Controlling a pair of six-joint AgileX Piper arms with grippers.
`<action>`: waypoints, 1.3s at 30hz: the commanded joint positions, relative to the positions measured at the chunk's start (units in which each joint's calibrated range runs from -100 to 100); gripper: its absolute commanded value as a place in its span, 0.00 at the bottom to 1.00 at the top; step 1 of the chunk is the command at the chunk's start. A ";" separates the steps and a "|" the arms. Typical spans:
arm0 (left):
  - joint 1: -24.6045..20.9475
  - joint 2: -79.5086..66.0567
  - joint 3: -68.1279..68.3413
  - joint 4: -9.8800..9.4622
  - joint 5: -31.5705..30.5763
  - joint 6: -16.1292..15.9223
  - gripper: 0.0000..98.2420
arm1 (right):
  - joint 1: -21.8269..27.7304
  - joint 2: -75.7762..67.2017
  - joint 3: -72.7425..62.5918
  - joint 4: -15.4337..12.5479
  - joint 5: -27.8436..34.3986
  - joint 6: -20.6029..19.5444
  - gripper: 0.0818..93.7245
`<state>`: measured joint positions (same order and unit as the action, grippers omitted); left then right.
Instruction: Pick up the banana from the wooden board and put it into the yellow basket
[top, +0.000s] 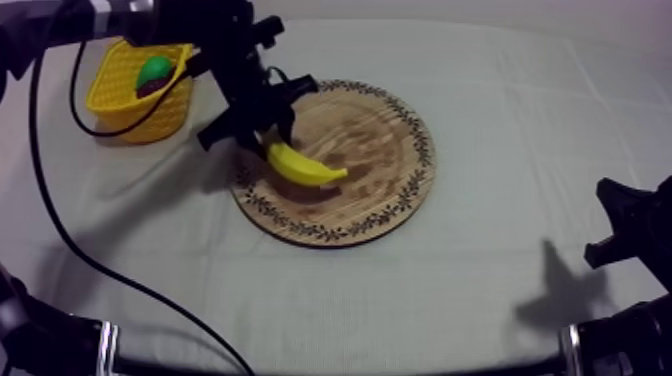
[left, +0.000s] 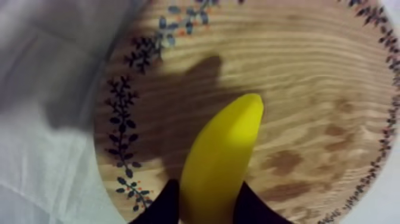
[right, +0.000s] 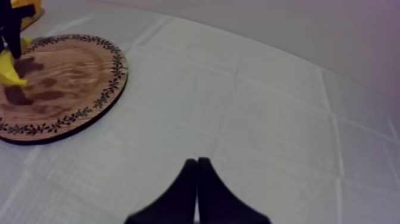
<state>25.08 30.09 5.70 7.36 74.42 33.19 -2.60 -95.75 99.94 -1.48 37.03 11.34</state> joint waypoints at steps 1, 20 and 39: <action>-0.53 -2.24 0.47 -0.32 0.06 -0.15 0.25 | 0.00 0.00 -0.05 -0.01 -0.02 0.01 0.00; -11.29 -30.39 15.54 -8.69 -0.12 -5.78 0.25 | 0.00 0.00 -0.05 -0.01 -0.02 0.01 0.00; -19.49 -41.82 12.39 -13.22 2.09 -18.54 0.25 | 0.00 0.00 -0.05 -0.01 -0.02 0.01 0.00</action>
<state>5.80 -11.77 18.54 -5.66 77.08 16.57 -2.60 -95.75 99.94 -1.48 37.03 11.34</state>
